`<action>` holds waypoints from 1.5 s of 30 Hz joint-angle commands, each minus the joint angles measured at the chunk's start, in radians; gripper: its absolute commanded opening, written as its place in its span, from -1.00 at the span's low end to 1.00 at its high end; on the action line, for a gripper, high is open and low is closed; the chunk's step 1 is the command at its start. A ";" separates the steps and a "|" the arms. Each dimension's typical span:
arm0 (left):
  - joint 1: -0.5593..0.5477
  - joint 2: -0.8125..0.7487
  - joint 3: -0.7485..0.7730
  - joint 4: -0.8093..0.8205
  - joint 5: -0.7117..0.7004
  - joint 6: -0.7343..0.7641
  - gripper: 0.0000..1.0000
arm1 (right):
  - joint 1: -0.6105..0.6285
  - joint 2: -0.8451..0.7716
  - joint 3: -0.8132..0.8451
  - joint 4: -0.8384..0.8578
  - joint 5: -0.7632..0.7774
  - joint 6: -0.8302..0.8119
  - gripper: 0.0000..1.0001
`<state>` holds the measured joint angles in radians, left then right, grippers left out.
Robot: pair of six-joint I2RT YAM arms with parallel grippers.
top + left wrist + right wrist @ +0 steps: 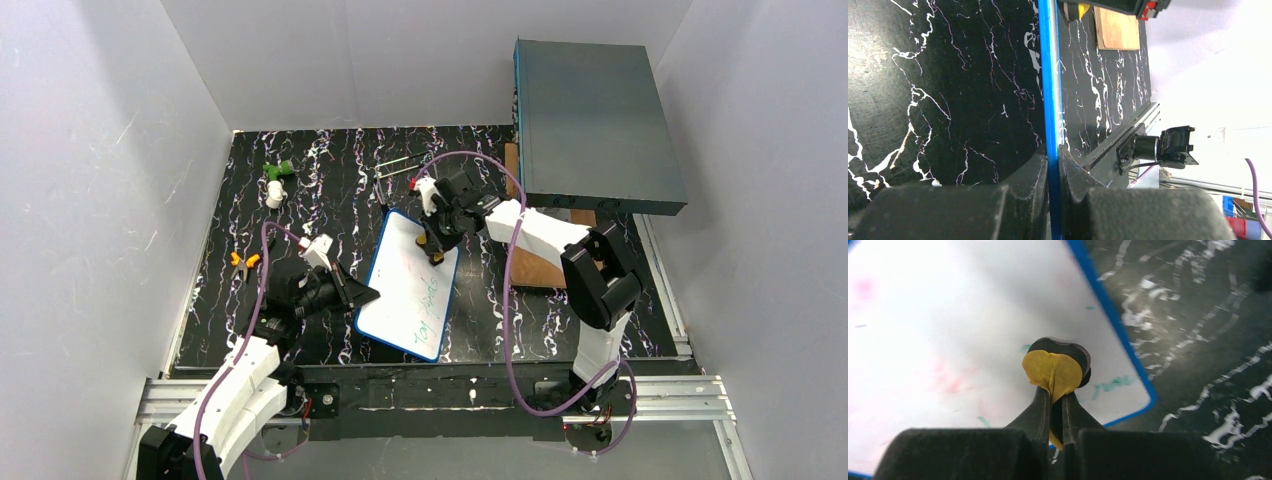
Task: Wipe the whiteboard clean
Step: Erase the whiteboard at the center of the board.
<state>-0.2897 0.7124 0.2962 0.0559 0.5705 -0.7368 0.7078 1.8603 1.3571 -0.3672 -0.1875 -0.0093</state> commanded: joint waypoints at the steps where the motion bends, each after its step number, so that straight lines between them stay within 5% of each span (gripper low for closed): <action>1: -0.006 -0.006 0.006 0.050 0.046 0.048 -1.00 | 0.071 -0.046 0.012 -0.005 -0.170 -0.014 -0.97; 6: -0.006 -0.011 0.008 0.039 0.046 0.052 -1.00 | 0.115 -0.040 0.028 -0.012 -0.198 -0.009 -0.97; 14: -0.006 -0.022 0.012 0.023 0.041 0.057 -1.00 | 0.049 0.028 0.028 0.002 0.119 0.026 -0.97; 20: -0.006 -0.017 0.011 0.030 0.043 0.055 -1.00 | -0.005 0.029 -0.003 0.020 0.181 0.020 -0.97; 25: -0.006 -0.015 0.010 0.035 0.046 0.053 -1.00 | -0.005 0.049 0.002 0.010 0.161 0.012 -0.97; 36: -0.006 -0.013 0.006 0.045 0.046 0.051 -1.00 | 0.098 -0.011 0.008 -0.008 -0.179 0.012 -0.97; 45: -0.005 -0.018 0.005 0.041 0.046 0.052 -1.00 | 0.106 -0.003 0.018 0.008 -0.014 0.038 -0.97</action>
<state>-0.2886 0.7097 0.2962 0.0441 0.5632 -0.7364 0.7994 1.8423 1.3651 -0.3702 -0.2287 0.0017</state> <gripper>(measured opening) 0.065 0.076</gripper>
